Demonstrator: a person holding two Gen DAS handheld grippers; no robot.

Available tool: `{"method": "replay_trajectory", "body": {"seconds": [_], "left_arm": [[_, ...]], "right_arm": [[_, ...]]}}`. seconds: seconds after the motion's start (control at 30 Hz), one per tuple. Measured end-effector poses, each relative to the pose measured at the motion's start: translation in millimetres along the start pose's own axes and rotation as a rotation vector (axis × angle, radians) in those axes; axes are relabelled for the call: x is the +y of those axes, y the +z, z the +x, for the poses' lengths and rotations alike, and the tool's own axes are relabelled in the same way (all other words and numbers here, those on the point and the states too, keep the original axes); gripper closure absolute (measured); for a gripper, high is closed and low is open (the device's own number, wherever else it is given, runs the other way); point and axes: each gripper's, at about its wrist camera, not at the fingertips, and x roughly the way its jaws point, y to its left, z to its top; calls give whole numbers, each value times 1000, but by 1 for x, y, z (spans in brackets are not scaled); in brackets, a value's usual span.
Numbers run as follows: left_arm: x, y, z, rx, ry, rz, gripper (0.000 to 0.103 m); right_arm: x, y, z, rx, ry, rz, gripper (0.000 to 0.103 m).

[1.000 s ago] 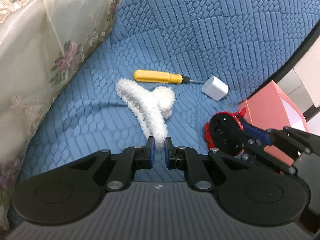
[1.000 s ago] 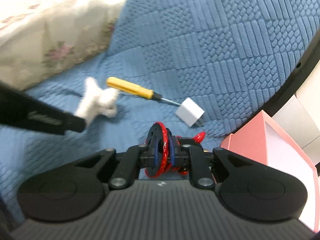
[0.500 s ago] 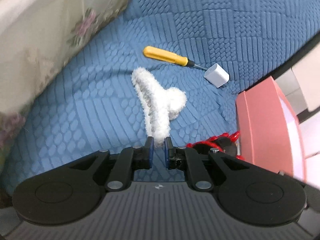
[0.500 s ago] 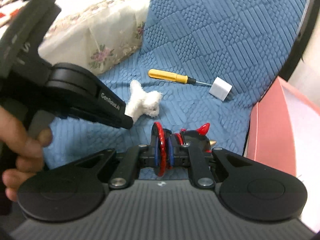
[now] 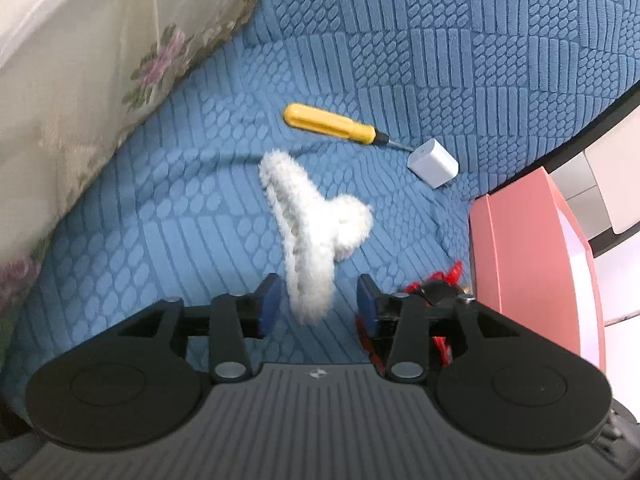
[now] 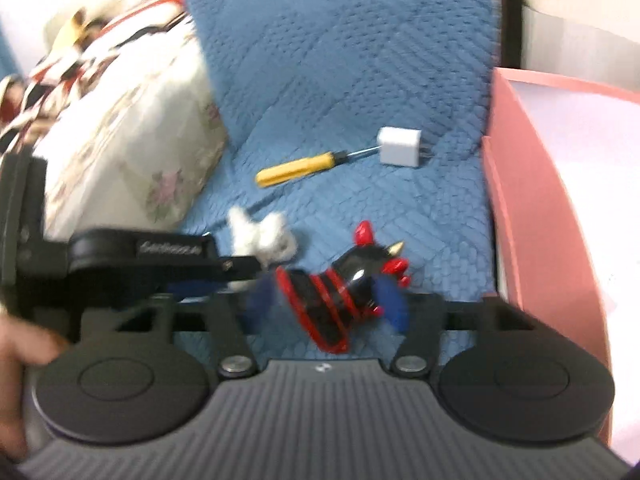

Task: Organize rigid objects
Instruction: 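Lift the red-and-black figure with the right tool while the left tool grasps the white hair clip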

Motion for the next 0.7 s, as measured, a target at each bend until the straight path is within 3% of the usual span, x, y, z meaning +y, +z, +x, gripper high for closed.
{"method": "replay_trajectory", "body": {"seconds": [0.23,0.47,0.57,0.7], "left_arm": [[-7,13,8,-18,34,34,41],[-10,17,19,-9,63,52,40],[-12,19,23,-9,65,55,40],[-15,21,26,-9,58,66,40]], "right_arm": [[-21,6,25,54,-55,193,23],[-33,6,51,78,-102,310,23],[-42,6,63,110,-68,390,24],[-50,2,67,141,-21,468,36]]}}
